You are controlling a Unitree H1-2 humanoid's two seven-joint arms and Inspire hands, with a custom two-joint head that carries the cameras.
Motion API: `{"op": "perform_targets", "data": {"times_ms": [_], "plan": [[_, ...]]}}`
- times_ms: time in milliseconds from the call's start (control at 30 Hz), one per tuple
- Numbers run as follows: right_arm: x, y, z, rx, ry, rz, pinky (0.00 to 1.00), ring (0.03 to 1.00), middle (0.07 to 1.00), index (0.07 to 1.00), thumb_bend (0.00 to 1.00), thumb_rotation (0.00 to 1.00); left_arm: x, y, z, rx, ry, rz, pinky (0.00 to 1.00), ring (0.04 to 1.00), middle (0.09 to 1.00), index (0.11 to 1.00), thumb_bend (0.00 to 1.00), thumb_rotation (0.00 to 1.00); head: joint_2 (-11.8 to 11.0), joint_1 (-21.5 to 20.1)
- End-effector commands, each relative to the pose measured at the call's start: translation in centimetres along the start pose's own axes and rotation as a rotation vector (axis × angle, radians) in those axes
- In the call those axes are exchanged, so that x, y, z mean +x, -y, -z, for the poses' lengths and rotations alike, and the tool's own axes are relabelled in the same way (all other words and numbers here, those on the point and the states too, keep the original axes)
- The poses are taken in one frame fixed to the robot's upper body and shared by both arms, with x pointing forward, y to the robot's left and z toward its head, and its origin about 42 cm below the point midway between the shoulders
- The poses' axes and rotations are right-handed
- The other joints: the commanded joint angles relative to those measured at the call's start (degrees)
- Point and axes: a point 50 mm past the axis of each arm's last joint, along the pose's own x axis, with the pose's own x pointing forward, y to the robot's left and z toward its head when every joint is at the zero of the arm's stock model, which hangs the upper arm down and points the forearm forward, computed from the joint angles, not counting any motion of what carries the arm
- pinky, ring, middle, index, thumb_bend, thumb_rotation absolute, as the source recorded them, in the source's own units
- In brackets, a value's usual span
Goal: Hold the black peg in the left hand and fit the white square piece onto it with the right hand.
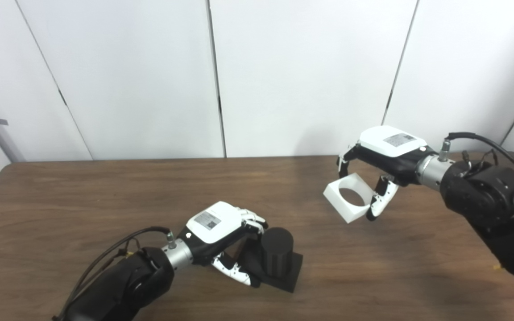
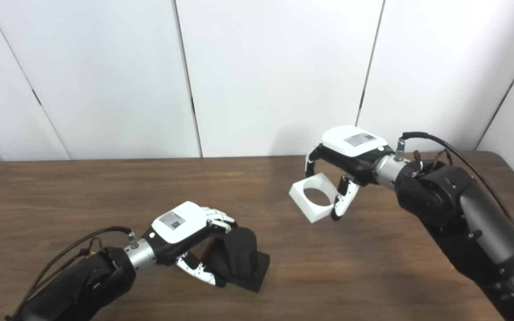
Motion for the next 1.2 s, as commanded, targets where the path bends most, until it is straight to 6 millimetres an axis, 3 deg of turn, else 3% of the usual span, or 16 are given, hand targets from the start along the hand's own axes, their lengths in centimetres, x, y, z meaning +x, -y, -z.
{"op": "perform_targets", "data": {"times_ms": [0,433,1167], "plan": [[-0.1,1.5,-0.9,-0.01,0.033,0.05,0.74,0.84,0.782,0.48,0.52,0.13,-0.7,5.1,-1.3,0.039,-0.014,0.25,0.77,0.826,0.81,0.495,0.52,0.08,0.18,0.07],[0.4,1.3,-5.6,0.003,0.173,0.058,0.77,0.838,0.775,0.477,0.52,0.13,-0.4,4.8,-1.3,0.037,-0.018,0.245,0.75,0.828,0.81,0.495,0.52,0.08,0.88,-0.6],[1.9,1.1,-9.0,0.027,0.277,0.07,0.76,0.831,0.77,0.476,0.52,0.13,0.1,4.4,-1.5,0.042,-0.017,0.242,0.75,0.821,0.803,0.495,0.52,0.08,1.51,-0.11]]}}
